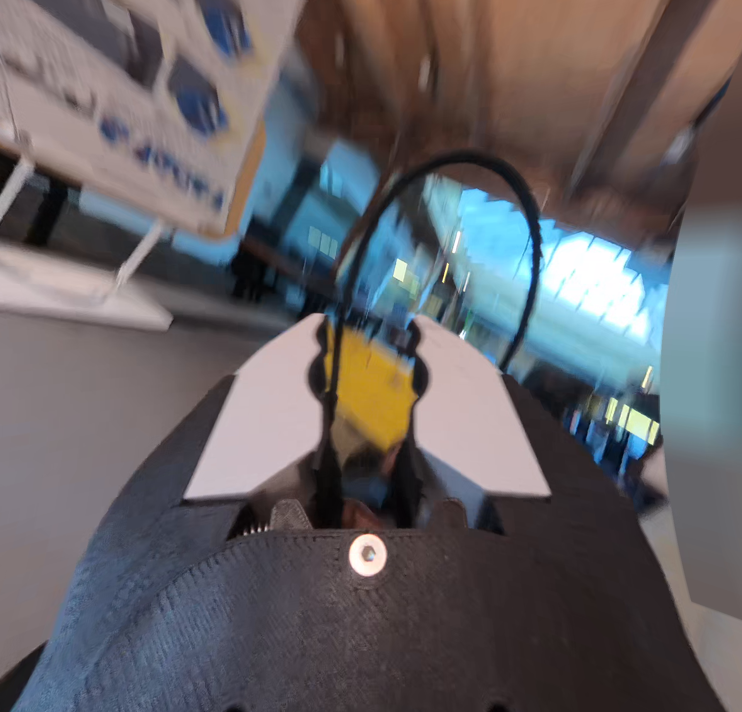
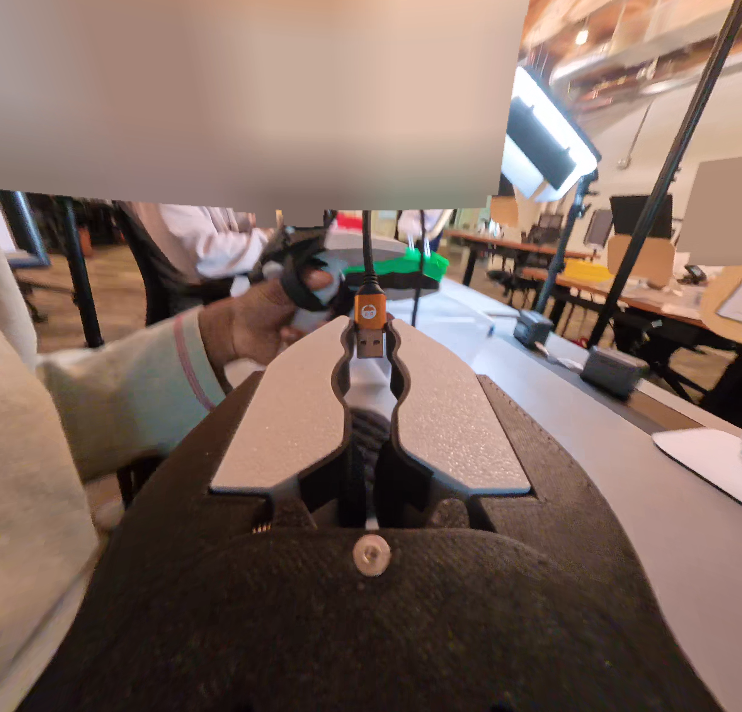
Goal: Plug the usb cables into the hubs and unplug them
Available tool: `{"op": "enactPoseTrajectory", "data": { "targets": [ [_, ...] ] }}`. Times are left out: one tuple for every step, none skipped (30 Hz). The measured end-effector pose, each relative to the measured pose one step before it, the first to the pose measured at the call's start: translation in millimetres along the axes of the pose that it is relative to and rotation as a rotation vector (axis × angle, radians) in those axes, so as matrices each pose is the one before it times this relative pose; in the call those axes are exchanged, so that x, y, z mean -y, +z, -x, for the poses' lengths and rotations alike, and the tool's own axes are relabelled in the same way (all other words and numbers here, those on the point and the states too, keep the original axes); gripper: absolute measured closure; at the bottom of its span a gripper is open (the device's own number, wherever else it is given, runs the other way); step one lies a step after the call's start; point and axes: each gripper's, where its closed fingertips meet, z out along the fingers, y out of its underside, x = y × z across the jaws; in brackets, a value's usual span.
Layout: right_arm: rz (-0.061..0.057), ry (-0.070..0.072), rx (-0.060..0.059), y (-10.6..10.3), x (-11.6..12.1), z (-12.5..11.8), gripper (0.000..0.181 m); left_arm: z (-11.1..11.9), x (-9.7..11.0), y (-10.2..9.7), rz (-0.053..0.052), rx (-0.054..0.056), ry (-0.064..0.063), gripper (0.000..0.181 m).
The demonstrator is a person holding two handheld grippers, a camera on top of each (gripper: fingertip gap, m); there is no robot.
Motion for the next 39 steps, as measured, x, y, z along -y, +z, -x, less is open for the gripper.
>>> {"op": "enactPoseTrajectory", "data": {
  "targets": [
    [0.0666,-0.0207,-0.0033,-6.79,-4.44,-5.39,0.167,2.65,-7.37,-6.02,0.086,-0.0008,0.0565,0.131],
    [0.0728,-0.0283,-0.0023,-6.87,-6.07,-5.06,0.167,2.09,-6.78,-6.62,0.0842,0.0071,0.0795,0.123],
    [0.0743,-0.0316,0.001,-6.58,-6.75,-4.18,0.167,4.49,-4.9,-6.8,0.077,0.0354,0.0942,0.115],
    [0.0752,-0.0269,0.0025,-6.18,-7.25,-3.91,0.167,6.04,-3.61,-7.39,0.0687,0.055,0.103,0.108],
    [0.0664,-0.0206,-0.0014,-5.53,-6.64,-3.84,0.167,0.83,-1.34,-6.07,0.0412,0.0258,0.0931,0.101],
    [0.053,-0.016,-0.0028,-4.91,-5.36,-3.56,0.167,-1.02,-2.37,-6.04,0.0474,0.0143,0.091,0.101],
    [0.0403,-0.0135,-0.0056,-4.44,-4.03,-3.38,0.167,3.58,-3.93,-6.36,0.0601,0.0481,0.0804,0.102],
    [0.0261,-0.0111,-0.0059,-4.11,-2.61,-2.99,0.167,2.65,-3.77,-5.61,0.0589,0.0425,0.0635,0.102],
    [0.0131,-0.0049,0.0012,-3.37,-1.08,-1.63,0.167,-4.37,0.08,-4.23,0.0344,0.0009,0.0508,0.102],
    [0.0068,0.0021,0.0103,-2.46,-0.35,-0.15,0.167,-9.9,5.63,-2.29,-0.0019,-0.029,0.046,0.102],
    [0.0095,0.0051,0.018,-1.34,-0.69,1.24,0.167,-13.3,10.11,0.53,-0.0312,-0.0441,0.055,0.105],
    [0.017,0.003,0.0199,-0.12,-1.96,2.09,0.167,-14.55,11.48,4.26,-0.0417,-0.0506,0.0587,0.11],
    [0.0207,-0.0047,0.016,0.81,-2.67,2.09,0.167,-14.57,9.45,8.45,-0.032,-0.0572,0.0576,0.113],
    [0.0171,-0.0109,0.0149,1.25,-2.28,2.66,0.167,-13.77,5.64,11.69,-0.012,-0.0602,0.0521,0.115],
    [0.0115,-0.0099,0.0193,1.15,-1.24,3.66,0.167,-12.7,0.44,13.18,0.0149,-0.0657,0.046,0.118],
    [0.0081,-0.0079,0.0219,0.96,-0.3,4.39,0.167,-10.73,-4.13,13.45,0.0405,-0.0651,0.0481,0.12],
    [0.007,-0.0096,0.0196,0.59,0.29,4.43,0.167,-6.67,-5.79,12.99,0.0479,-0.0481,0.0476,0.122],
    [0.0067,-0.0121,0.0136,0.07,0.64,3.7,0.167,-3.38,-6.22,11.51,0.0474,-0.0344,0.0425,0.126],
    [0.0064,-0.0119,0.0095,-0.46,0.84,2.91,0.167,-2.03,-5.87,9.33,0.045,-0.0306,0.0338,0.129],
    [0.0032,-0.0085,0.0082,-0.83,1.15,2.44,0.167,-1.51,-2.79,7.29,0.0259,-0.0277,0.0213,0.134],
    [-0.0016,-0.0034,0.0097,-1.12,1.64,2.15,0.167,-1.01,0.41,5.33,0.0013,-0.0226,0.0099,0.138],
    [-0.0051,0.0008,0.0116,-1.26,1.68,1.99,0.167,-1.53,1.84,3.26,-0.011,-0.0235,0.0042,0.142],
    [-0.008,0.0032,0.0122,-1.2,1.69,1.74,0.167,-1.43,2.44,2.13,-0.0151,-0.0188,0.0002,0.145],
    [-0.0095,0.005,0.0135,-0.9,1.51,1.66,0.167,-0.4,1.9,1.48,-0.0122,-0.009,-0.0001,0.147],
    [-0.0095,0.0053,0.014,-0.48,1.23,1.64,0.167,0.7,1.28,0.75,-0.0091,0.0016,0.0016,0.149],
    [-0.0099,0.0043,0.0132,-0.18,0.97,1.52,0.167,0.65,1.65,0.6,-0.0133,0.0035,-0.0003,0.15],
    [-0.0111,0.0052,0.0122,-0.02,1.01,1.29,0.167,0.09,2.97,0.54,-0.0236,0.0018,-0.0048,0.15],
    [-0.0109,0.0076,0.0104,0.22,0.8,0.92,0.167,-0.71,3.84,0.66,-0.0308,-0.0014,-0.0082,0.152],
    [-0.0098,0.0072,0.0079,0.15,0.6,0.69,0.167,-1.47,3.26,0.76,-0.0266,-0.0047,-0.01,0.156],
    [-0.0093,0.006,0.008,-0.17,0.53,0.97,0.167,-0.53,1.77,0.4,-0.0172,0.0015,-0.0122,0.161],
    [-0.0112,0.0068,0.0032,-0.38,0.71,0.65,0.167,1.47,0.91,-0.26,-0.0122,0.0141,-0.0124,0.166],
    [-0.0124,0.0075,0.0013,-0.48,0.9,0.83,0.167,-0.39,1.21,-0.26,-0.0148,0.002,-0.0163,0.166],
    [-0.0137,0.0057,0.0006,-0.44,0.73,1.06,0.167,-1.03,0.89,-0.16,-0.0122,-0.002,-0.0224,0.166],
    [-0.0158,0.0005,-0.0032,-0.52,0.47,0.94,0.167,-1.07,0.64,0.07,-0.0097,-0.0008,-0.0255,0.166],
    [-0.0133,-0.0056,-0.0068,-1.14,-0.54,0.88,0.166,-1.41,-0.35,-0.11,-0.0049,-0.0009,-0.0262,0.166],
    [-0.0052,-0.006,-0.0134,-2.16,-2.0,0.09,0.162,-1.29,-3.24,-0.62,0.0116,0.0,-0.0259,0.166],
    [0.0042,-0.0009,-0.0167,-3.33,-3.7,-0.64,0.157,0.56,-5.15,-1.09,0.0207,0.015,-0.0237,0.166],
    [0.0099,0.0046,-0.0154,-3.98,-4.69,-0.77,0.155,1.59,-4.83,-1.43,0.0124,0.0236,-0.0217,0.166],
    [0.0119,0.0077,-0.015,-4.33,-4.74,-0.96,0.154,-0.47,-3.68,-1.57,0.0009,0.0075,-0.0255,0.166]
  ]
}}
